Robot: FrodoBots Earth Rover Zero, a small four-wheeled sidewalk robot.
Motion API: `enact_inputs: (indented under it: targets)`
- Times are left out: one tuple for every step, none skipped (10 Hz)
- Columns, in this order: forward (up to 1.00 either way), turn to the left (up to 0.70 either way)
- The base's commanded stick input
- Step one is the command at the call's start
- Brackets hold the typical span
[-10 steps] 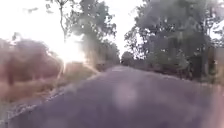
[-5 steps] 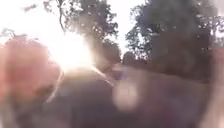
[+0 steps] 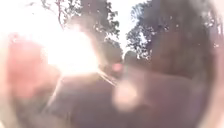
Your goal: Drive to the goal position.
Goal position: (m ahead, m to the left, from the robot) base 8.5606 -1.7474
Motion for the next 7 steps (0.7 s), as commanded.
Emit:
enact_inputs:
  targets:
    - [1.00,0.00]
    - [1.00,-0.11]
    - [1.00,-0.37]
    - [1.00,-0.40]
    - [1.00,-0.40]
    - [1.00,-0.40]
    - [1.00,-0.40]
